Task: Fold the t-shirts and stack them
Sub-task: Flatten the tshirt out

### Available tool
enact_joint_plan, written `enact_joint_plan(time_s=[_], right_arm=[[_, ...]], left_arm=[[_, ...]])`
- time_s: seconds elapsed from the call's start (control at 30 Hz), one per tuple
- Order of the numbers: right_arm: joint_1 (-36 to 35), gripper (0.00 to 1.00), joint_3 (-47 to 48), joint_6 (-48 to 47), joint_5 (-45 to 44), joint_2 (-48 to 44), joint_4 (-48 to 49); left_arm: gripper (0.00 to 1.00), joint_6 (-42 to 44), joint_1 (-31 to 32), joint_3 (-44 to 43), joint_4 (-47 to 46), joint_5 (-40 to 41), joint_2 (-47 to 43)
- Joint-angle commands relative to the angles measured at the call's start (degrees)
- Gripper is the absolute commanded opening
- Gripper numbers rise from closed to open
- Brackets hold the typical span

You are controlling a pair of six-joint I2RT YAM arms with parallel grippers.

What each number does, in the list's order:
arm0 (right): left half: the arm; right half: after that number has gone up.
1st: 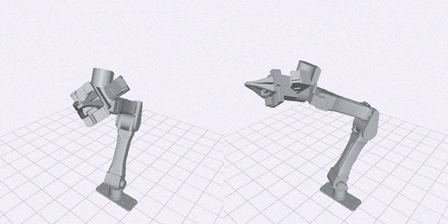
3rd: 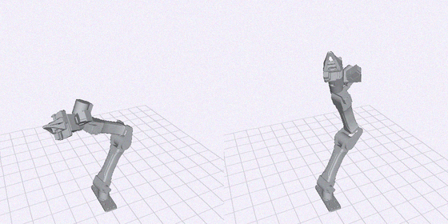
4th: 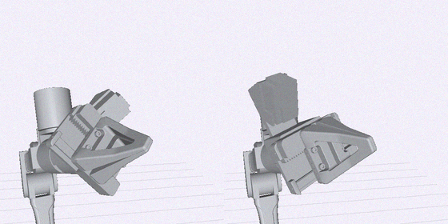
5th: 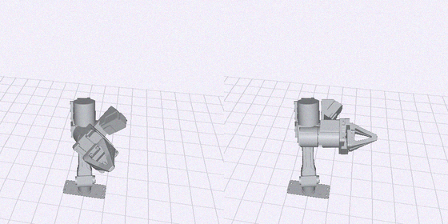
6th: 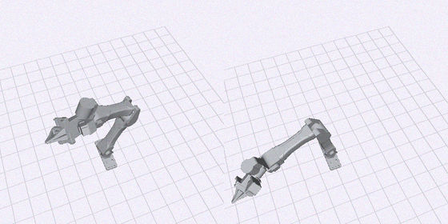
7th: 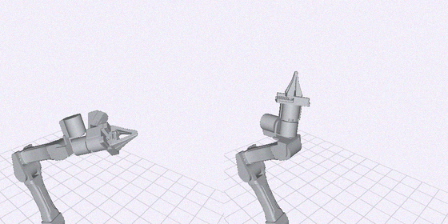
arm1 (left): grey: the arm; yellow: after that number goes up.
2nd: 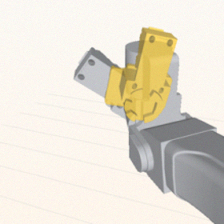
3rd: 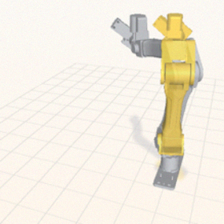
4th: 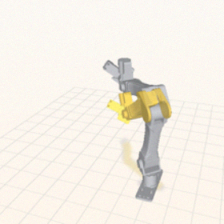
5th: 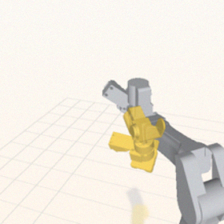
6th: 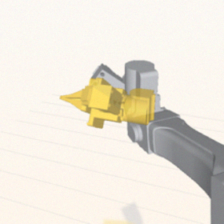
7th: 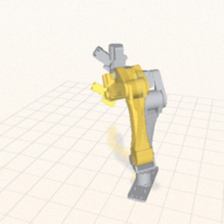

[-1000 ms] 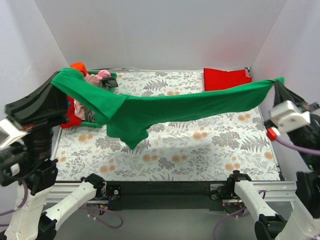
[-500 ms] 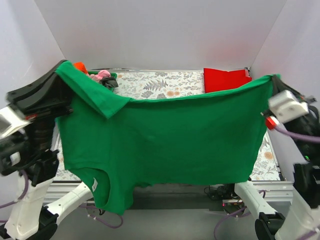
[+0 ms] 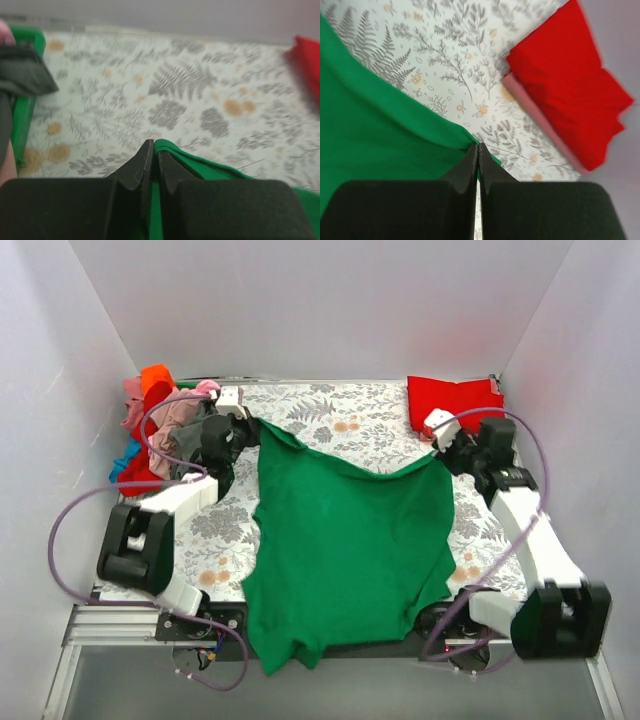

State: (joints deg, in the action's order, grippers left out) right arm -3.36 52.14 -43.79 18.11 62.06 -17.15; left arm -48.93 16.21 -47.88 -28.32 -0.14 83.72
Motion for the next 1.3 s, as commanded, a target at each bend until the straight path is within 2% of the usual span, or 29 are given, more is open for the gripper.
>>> enact_joint_plan(time_s=[0.0, 0.07, 0.27, 0.77, 1.27], right_arm=[[0.5, 0.01, -0.1, 2.2, 0.3, 10.4, 15.9], [0.5, 0.01, 0.5, 3.6, -0.2, 16.5, 20.4], [0.7, 0.01, 3.8, 4.4, -2.0, 26.0, 24.3], [1.6, 0.01, 13.9, 8.4, -3.5, 33.5, 24.4], [1.6, 0.01, 24.8, 12.1, -5.5, 43.8, 22.6]], left_arm=[[0.00, -6.0, -3.9, -6.3, -4.6, -6.0, 9.5], [0.00, -7.0, -4.9, -11.4, -1.5, -6.7, 15.6], [0.00, -6.4, -6.2, -18.0, 2.4, -8.3, 22.0], [0.00, -6.9, -7.5, -28.6, 4.8, -9.5, 28.4], [0.00, -9.5, -7.6, -41.2, 9.8, -6.0, 39.4]])
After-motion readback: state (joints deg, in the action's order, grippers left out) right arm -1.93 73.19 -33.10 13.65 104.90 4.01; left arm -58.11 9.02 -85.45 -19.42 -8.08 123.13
